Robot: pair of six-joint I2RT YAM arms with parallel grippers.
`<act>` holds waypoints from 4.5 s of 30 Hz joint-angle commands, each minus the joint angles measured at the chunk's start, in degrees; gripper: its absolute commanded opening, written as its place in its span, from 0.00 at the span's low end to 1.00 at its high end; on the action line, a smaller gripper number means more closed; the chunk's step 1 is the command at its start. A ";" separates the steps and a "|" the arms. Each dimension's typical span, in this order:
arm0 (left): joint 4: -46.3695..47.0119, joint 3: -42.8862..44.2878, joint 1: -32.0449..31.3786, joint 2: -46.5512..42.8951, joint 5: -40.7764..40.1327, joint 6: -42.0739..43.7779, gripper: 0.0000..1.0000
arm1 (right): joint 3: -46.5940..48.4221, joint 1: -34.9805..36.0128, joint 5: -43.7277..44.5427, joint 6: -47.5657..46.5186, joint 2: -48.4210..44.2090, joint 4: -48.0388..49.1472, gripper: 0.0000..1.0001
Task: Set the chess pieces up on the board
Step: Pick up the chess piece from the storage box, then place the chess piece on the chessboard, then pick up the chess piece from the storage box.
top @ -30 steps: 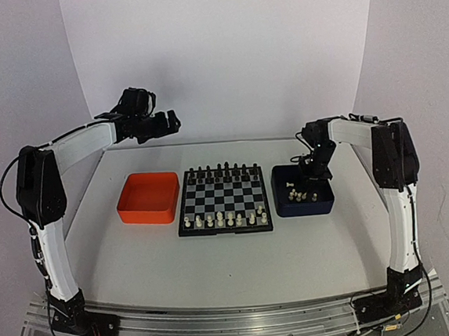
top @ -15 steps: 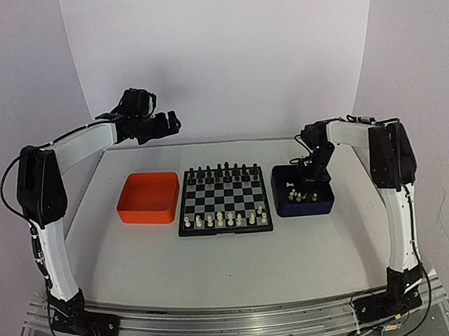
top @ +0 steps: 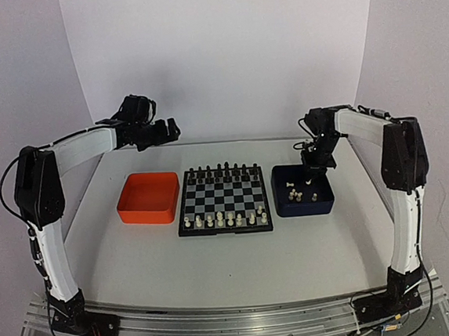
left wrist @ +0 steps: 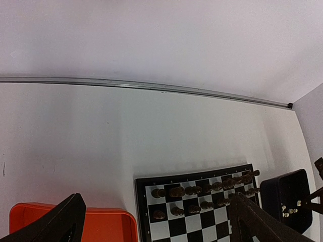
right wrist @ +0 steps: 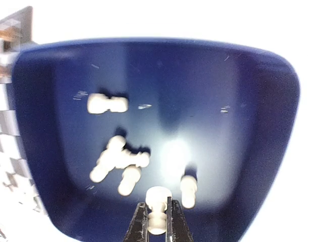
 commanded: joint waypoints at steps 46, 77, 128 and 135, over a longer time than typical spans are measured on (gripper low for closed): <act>2.96 -16.35 0.36 -18.36 -1.70 2.21 1.00 | 25.67 25.68 -1.00 -2.00 17.06 -12.36 0.00; 3.00 -16.93 0.32 -18.54 -2.49 3.49 1.00 | 25.48 25.80 0.82 -0.62 17.65 -12.29 0.18; 1.05 5.90 0.46 -2.63 -3.21 -2.18 1.00 | 0.13 3.20 7.31 -1.60 -2.48 -5.15 0.77; 1.33 9.32 0.62 -0.28 -5.77 -4.60 1.00 | 1.30 2.36 8.36 -1.76 0.38 -5.72 0.66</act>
